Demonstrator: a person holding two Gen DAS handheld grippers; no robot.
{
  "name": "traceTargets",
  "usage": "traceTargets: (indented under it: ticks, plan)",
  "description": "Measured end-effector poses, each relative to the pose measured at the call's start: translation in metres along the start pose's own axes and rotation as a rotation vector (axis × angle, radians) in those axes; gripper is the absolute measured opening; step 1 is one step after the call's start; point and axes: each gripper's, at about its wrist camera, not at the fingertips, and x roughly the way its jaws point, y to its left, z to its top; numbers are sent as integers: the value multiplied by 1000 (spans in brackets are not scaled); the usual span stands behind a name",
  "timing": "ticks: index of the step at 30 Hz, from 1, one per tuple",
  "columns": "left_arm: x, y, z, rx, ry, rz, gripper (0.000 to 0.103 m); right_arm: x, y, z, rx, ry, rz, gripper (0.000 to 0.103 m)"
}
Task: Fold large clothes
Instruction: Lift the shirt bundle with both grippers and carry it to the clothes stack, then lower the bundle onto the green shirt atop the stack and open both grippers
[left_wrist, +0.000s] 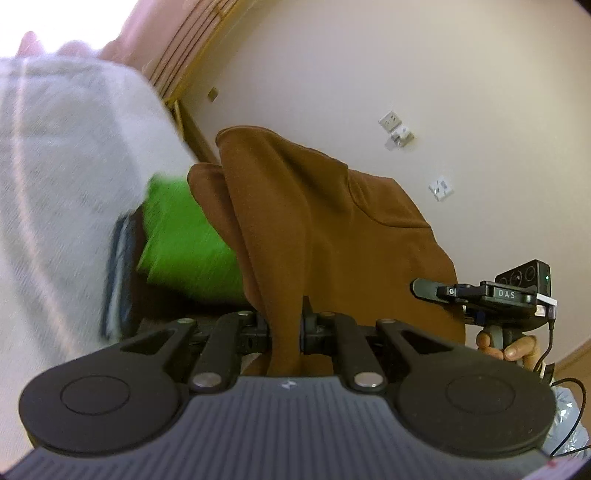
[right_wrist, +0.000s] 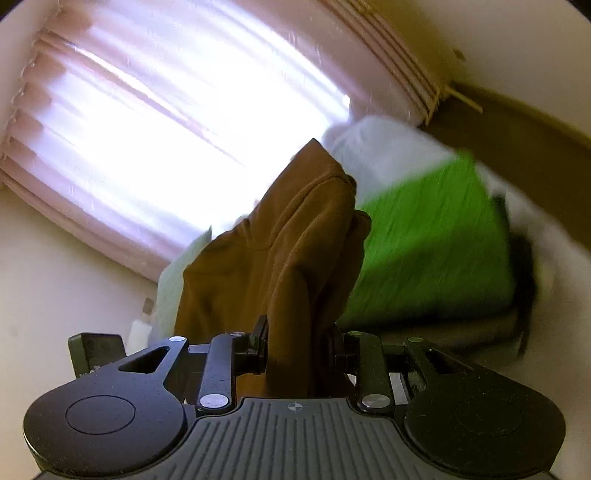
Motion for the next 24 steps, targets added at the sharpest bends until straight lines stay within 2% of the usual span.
traceTargets:
  ticks: [4,7,10,14,17,18,20,22,24]
  plan:
    - [58,-4,42,-2,-2,45,9,16,-43,42,29,-6,7,25]
    - [91,3,61,-5,18,87,9,24,-83,70,74,13,17,25]
    - [113,14,63,-18,34,116,9,28,-111,85,118,41,34,25]
    - [144,37,71,-32,58,158,9,56,-153,88,163,81,33,26]
    - [157,60,68,-43,73,181,15,68,-167,84,118,81,-39,38]
    - [157,65,65,-45,66,176,18,67,-165,82,101,65,-59,44]
    - [149,71,63,-49,36,187,22,47,-142,84,18,17,-137,49]
    - [129,70,62,-41,-19,232,26,21,-113,85,-119,-86,-288,53]
    - [111,69,67,-24,-95,341,25,8,-93,88,-222,-199,-441,53]
